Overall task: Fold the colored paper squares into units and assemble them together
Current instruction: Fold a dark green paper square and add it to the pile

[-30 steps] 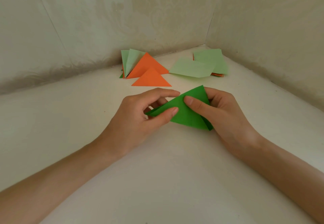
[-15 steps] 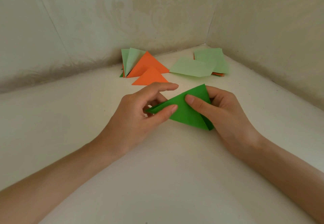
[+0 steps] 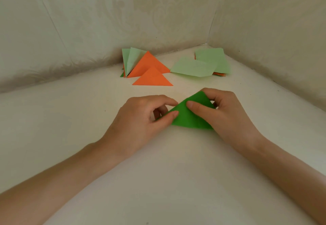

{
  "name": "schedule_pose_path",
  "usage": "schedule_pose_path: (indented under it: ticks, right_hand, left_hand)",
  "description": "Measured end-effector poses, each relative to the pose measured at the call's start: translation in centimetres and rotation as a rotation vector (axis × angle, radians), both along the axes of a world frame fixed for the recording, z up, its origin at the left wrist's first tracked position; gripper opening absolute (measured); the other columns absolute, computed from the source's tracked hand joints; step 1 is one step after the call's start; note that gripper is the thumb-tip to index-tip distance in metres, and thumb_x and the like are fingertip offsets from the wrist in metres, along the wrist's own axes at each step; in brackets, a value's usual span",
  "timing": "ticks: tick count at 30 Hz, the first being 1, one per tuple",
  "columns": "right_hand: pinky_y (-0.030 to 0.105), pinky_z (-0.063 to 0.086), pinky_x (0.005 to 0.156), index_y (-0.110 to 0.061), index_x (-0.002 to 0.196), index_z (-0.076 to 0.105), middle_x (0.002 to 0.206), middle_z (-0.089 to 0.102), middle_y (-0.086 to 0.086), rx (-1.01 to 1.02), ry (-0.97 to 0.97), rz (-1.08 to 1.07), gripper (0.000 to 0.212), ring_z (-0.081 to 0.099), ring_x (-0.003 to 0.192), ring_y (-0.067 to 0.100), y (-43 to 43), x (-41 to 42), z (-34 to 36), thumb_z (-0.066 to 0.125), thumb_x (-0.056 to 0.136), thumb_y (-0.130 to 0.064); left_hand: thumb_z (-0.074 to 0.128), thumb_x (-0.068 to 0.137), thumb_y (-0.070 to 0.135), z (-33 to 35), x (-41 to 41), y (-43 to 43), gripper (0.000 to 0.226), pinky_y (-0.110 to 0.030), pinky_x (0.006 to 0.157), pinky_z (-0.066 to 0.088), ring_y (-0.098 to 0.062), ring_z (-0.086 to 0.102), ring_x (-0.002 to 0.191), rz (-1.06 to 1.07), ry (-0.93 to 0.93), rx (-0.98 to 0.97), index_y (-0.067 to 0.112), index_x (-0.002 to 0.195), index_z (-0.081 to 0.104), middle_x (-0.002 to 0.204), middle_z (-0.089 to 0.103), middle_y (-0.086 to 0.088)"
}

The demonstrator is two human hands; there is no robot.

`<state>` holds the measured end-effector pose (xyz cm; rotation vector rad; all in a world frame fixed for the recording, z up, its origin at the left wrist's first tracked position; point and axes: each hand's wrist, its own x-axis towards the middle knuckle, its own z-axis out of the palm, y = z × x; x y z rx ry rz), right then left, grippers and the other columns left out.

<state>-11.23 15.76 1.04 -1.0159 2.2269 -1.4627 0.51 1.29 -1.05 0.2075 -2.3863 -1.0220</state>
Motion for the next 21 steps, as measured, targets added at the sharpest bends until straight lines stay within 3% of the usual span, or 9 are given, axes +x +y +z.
schedule_pose_path:
  ticks: [3,5,8,11,15,18,21]
  right_hand:
    - [0.040,0.047,0.061,0.002,0.077,0.058,0.075,0.058,0.018,0.098,0.078,0.010,0.025,0.053,0.065,0.027,0.0,-0.1,-0.1,0.062,0.087,-0.020]
    - [0.038,0.044,0.059,0.002,0.075,0.056,0.073,0.056,0.018,0.145,0.137,0.007,0.026,0.048,0.062,0.022,-0.1,-0.1,-0.2,0.060,0.087,-0.021]
    - [0.037,0.041,0.063,-0.002,0.074,0.057,0.071,0.057,0.014,0.188,0.216,-0.001,0.025,0.051,0.068,0.025,-0.3,0.1,-0.2,0.058,0.087,-0.022]
    - [0.032,0.034,0.068,-0.011,0.071,0.056,0.069,0.055,0.006,0.247,0.304,-0.004,0.022,0.045,0.077,0.021,-0.2,0.1,-0.5,0.056,0.088,-0.025]
    - [0.033,0.035,0.078,-0.014,0.091,0.060,0.088,0.056,0.002,0.364,0.460,-0.027,0.013,0.043,0.091,0.021,-0.4,-0.6,-1.1,0.055,0.089,-0.026]
    - [0.029,0.033,0.085,-0.018,0.105,0.060,0.103,0.054,0.000,0.285,0.599,-0.075,0.019,0.041,0.101,0.019,0.2,-1.4,-1.0,0.059,0.087,-0.018]
    - [0.035,0.039,0.079,-0.014,0.099,0.066,0.096,0.060,0.001,0.149,0.780,0.052,0.030,0.044,0.090,0.018,1.6,-1.5,0.0,0.047,0.080,-0.003]
  left_hand:
    - [0.055,0.082,0.044,-0.3,-0.2,-0.1,0.025,-0.025,0.062,0.043,-0.003,0.053,0.069,0.096,-0.043,-0.103,0.027,0.090,0.071,0.073,0.061,0.013]
    - [0.047,0.085,0.043,-0.1,-0.2,-0.2,0.032,-0.028,0.070,0.044,-0.003,0.051,0.081,0.101,-0.013,-0.211,0.024,0.095,0.070,0.086,0.057,0.013]
    - [0.042,0.086,0.030,0.0,-0.1,-0.2,0.036,-0.026,0.076,0.036,-0.012,0.050,0.089,-0.027,-0.029,-0.394,0.019,0.105,0.070,0.095,0.057,0.007]
    - [0.037,0.085,0.028,-0.1,-0.2,0.0,0.040,-0.023,0.074,0.027,-0.010,0.046,0.089,-0.076,-0.092,-0.503,0.020,0.105,0.071,0.093,0.059,0.009]
    - [0.036,0.081,0.026,0.0,-0.2,0.0,0.044,-0.032,0.075,0.031,-0.016,0.048,0.087,-0.101,-0.151,-0.612,0.018,0.105,0.071,0.093,0.059,0.005]
    - [0.035,0.080,0.025,0.1,-0.4,-0.1,0.045,-0.033,0.075,0.031,-0.018,0.050,0.087,-0.106,-0.173,-0.658,0.017,0.105,0.071,0.093,0.059,0.003]
    - [0.035,0.078,0.025,0.1,-0.4,-0.1,0.046,-0.032,0.075,0.031,-0.018,0.049,0.086,-0.107,-0.182,-0.656,0.016,0.105,0.071,0.093,0.059,0.002]
